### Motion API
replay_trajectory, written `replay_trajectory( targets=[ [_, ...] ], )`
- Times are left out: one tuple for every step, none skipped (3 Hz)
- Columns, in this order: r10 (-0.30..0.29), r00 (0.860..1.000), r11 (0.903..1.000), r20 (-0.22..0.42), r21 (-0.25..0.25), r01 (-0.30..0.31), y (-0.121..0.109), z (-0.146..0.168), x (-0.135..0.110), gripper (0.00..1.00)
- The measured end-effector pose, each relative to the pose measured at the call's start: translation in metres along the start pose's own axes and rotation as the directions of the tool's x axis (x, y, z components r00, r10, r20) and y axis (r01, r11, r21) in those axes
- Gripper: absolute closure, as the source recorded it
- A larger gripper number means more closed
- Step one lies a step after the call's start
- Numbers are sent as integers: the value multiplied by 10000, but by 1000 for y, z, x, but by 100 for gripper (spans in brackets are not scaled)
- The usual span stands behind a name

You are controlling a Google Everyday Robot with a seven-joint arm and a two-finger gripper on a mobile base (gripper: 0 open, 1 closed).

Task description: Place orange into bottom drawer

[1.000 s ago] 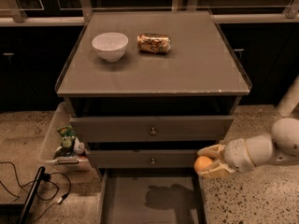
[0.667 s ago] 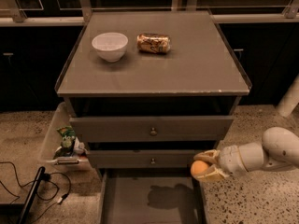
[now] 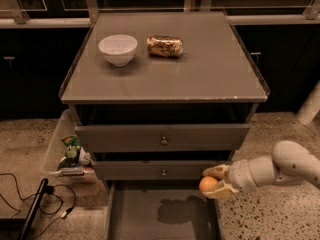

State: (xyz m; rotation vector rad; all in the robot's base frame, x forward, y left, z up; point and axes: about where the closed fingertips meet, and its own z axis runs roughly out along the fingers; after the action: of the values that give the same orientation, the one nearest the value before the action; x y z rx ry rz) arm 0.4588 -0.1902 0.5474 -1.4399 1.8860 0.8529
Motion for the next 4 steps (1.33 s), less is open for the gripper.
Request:
replay_trajectory(
  targets=[
    [349, 9993, 9990, 142, -277, -345, -11, 49, 33, 100],
    [389, 9983, 9987, 431, -336, -375, -29, 113, 76, 100],
    [252, 9971, 9989, 717, -400, -224, -43, 166, 110, 100],
    [250, 9971, 9990, 716, -401, -221, -43, 166, 110, 100]
  ],
)
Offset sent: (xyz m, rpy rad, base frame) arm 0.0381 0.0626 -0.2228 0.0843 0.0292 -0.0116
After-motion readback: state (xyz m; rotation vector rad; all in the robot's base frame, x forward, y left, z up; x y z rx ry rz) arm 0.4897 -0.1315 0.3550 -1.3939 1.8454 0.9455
